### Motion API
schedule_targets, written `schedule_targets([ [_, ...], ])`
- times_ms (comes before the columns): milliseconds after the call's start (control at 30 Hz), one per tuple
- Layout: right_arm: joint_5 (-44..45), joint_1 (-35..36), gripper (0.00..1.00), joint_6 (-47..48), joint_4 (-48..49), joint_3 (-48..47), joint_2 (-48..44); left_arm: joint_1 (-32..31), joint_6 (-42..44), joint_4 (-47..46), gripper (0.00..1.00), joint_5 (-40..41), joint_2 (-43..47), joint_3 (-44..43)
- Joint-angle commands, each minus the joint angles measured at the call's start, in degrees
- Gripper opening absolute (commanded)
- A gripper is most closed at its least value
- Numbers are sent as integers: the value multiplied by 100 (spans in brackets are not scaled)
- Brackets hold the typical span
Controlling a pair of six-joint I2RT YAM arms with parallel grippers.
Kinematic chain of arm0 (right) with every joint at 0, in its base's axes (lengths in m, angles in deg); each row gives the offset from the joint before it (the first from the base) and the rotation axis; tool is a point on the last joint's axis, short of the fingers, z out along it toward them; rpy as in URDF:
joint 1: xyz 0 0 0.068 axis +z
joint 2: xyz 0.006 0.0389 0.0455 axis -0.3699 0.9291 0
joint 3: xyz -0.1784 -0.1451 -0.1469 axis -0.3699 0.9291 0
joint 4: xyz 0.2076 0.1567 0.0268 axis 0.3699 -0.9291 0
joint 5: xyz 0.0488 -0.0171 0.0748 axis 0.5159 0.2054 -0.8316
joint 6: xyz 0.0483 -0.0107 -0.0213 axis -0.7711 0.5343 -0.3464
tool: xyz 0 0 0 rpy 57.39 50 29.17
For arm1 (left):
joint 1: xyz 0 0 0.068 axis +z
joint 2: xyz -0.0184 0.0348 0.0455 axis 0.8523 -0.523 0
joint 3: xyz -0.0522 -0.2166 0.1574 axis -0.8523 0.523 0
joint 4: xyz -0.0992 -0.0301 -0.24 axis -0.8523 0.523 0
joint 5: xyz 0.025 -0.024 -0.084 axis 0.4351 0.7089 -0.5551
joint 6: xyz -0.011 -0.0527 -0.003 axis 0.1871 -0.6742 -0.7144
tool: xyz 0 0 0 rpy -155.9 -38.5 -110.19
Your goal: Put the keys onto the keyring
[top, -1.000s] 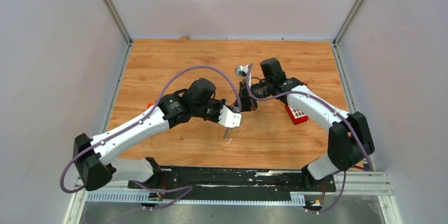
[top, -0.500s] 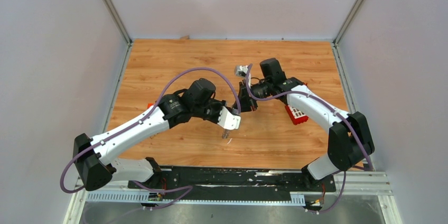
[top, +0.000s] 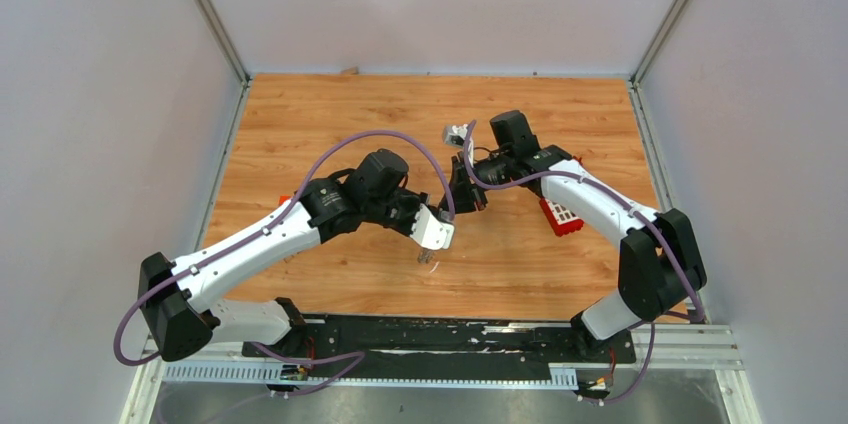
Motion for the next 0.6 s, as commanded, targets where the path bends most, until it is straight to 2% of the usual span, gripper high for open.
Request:
schedule_targets([
  [0,-385,69,0,150,130,-308,6,11,127,-60,0,-199,78,-189],
  [567,-380,84,0,169,69,-342,96,10,243,16,0,-332,160,-164],
])
